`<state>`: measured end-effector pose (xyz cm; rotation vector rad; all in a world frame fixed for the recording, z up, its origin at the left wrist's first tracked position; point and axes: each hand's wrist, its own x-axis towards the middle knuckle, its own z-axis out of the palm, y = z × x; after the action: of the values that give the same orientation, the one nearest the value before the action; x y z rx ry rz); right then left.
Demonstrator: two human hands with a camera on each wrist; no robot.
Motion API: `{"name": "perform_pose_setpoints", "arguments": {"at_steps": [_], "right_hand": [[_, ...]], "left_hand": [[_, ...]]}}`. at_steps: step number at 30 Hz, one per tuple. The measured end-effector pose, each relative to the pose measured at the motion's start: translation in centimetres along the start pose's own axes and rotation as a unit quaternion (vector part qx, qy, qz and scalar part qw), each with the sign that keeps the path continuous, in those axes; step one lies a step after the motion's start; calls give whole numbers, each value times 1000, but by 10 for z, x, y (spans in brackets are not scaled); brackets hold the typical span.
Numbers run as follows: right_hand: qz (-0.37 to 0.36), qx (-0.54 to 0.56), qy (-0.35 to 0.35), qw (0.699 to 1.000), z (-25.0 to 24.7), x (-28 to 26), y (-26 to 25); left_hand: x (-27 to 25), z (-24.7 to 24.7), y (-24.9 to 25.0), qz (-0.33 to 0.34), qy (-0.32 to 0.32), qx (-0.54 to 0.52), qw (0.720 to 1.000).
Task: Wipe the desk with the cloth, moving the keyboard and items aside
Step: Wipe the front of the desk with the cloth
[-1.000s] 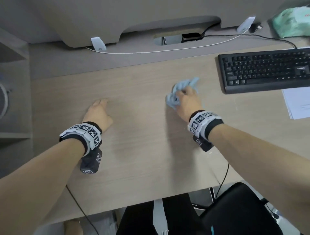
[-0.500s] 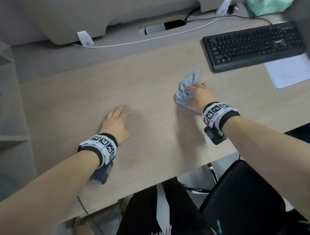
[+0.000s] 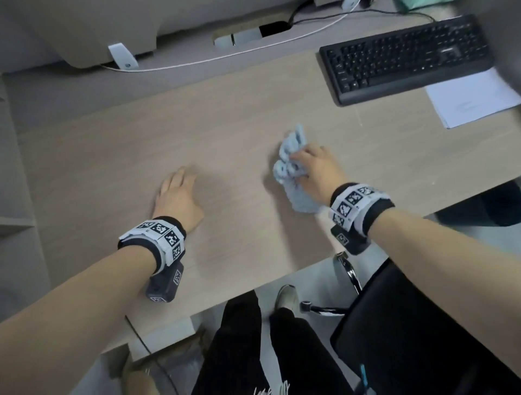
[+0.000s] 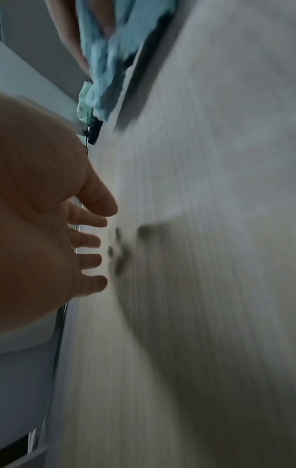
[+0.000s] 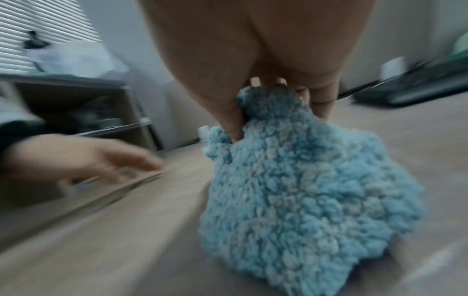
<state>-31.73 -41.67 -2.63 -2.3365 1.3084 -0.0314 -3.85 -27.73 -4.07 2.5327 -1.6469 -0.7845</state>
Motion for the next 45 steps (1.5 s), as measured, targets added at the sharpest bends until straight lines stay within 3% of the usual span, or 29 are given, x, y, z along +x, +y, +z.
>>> {"name": "perform_pose_setpoints", "arguments": {"at_steps": [3,5,9,12,14,16,19,21,23,25,27,29,30,32,34,38,41,43,45], "right_hand": [[94,-50,-8,994,-14,29,44],[68,-83,-38,994,-1,23,37],[-128,-97,-115,980,46,-45,-29],[-289,-58,-217,931,68,-111,-69],[-343,-35,-274,898,66,-134,-77],[-314,-16,-244,917,53,-130,-74],[-175,-14,-133,975,31,-84,-52],[-108,-36,-106,988,27,-56,-39],[-115,-72,-115,984,42,-56,-46],[-192,-48,-142,970,70,-83,-62],[-274,-10,-219,936,81,-124,-90],[-301,22,-275,913,75,-144,-102],[-279,36,-257,924,70,-140,-104],[-191,48,-155,968,57,-110,-106],[-114,39,-96,988,46,-72,-101],[-43,-89,-119,988,61,-41,-104],[-142,-125,-158,969,93,-74,-144],[-269,-96,-203,936,112,-115,-172],[-343,-48,-259,902,118,-149,-184]], "left_hand": [[-21,9,3,-4,6,13,1000],[-37,18,2,-17,4,13,1000],[-65,34,-2,-45,4,7,999],[-81,38,-3,-39,-20,5,999],[-86,36,-3,-29,-41,-3,999],[-87,34,-3,-20,-47,-4,999],[-91,32,-3,-23,-43,21,999],[-94,33,-3,-25,-46,24,998],[-94,34,-7,-18,-48,19,998],[-92,35,-12,-4,-48,18,999],[-91,34,-17,13,-53,23,998],[-90,33,-19,24,-65,25,997],[-89,32,-21,25,-68,17,997],[-90,28,-22,16,-55,-22,998],[-97,24,-27,-6,-14,-51,999],[-116,16,-56,-80,20,-20,996],[-128,12,-76,-126,-14,15,992],[-133,10,-84,-104,-24,25,994],[-137,8,-88,-87,-34,33,995]]}}
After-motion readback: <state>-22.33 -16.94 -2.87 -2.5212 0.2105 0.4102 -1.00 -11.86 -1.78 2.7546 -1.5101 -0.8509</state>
